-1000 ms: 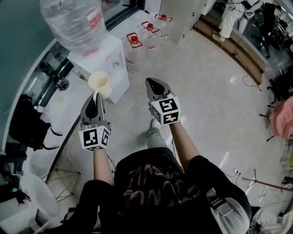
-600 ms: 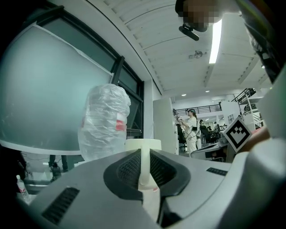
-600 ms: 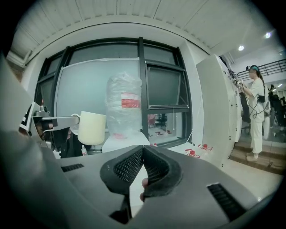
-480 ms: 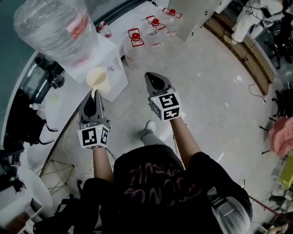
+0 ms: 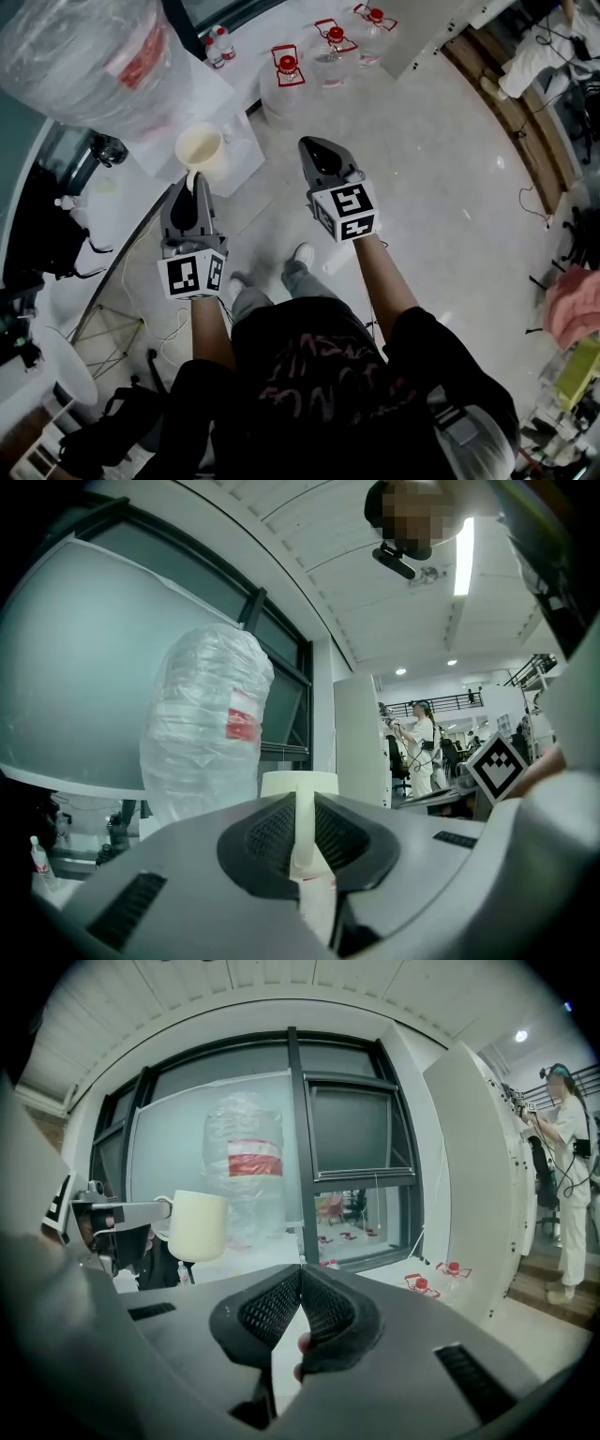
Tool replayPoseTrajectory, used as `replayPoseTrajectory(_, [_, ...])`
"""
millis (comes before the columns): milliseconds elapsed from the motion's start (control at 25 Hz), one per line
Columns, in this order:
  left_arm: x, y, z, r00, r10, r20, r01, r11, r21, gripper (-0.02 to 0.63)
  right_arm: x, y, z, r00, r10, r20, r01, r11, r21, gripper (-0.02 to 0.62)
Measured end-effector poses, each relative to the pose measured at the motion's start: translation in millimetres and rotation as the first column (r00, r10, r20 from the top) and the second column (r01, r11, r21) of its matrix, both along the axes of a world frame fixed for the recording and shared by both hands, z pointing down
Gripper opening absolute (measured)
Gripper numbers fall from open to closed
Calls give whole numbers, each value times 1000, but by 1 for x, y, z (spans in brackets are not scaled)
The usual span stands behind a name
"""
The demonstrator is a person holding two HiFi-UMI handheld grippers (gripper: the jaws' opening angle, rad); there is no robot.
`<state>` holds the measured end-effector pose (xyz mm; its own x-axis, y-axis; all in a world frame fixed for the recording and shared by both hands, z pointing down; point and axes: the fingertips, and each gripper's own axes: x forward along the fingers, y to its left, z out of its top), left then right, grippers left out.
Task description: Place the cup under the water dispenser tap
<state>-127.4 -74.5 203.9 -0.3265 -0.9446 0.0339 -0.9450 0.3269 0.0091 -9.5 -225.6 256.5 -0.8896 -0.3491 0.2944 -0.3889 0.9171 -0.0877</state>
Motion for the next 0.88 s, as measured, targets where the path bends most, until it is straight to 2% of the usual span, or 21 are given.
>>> replayPoseTrajectory(160, [-5, -11, 7, 1000, -1, -12, 1, 1000, -3, 44, -8, -7, 11, 1000, -10, -13, 10, 1000, -13, 14])
replayPoseTrajectory(360, [-10, -17, 19, 1000, 30, -6, -30, 1000, 0, 44, -17, -12, 21, 1000, 14, -9, -14, 1000, -23, 14])
replayPoseTrajectory(480, [-19, -16, 32, 999, 33, -27, -33, 999, 2, 44, -23, -11, 29, 1000, 27, -11, -28, 999, -33, 14])
replayPoseTrajectory(880, [-22, -16, 71, 998, 53, -45, -54, 999, -7, 44, -22, -2, 70, 998, 36, -50, -39, 997, -70, 14])
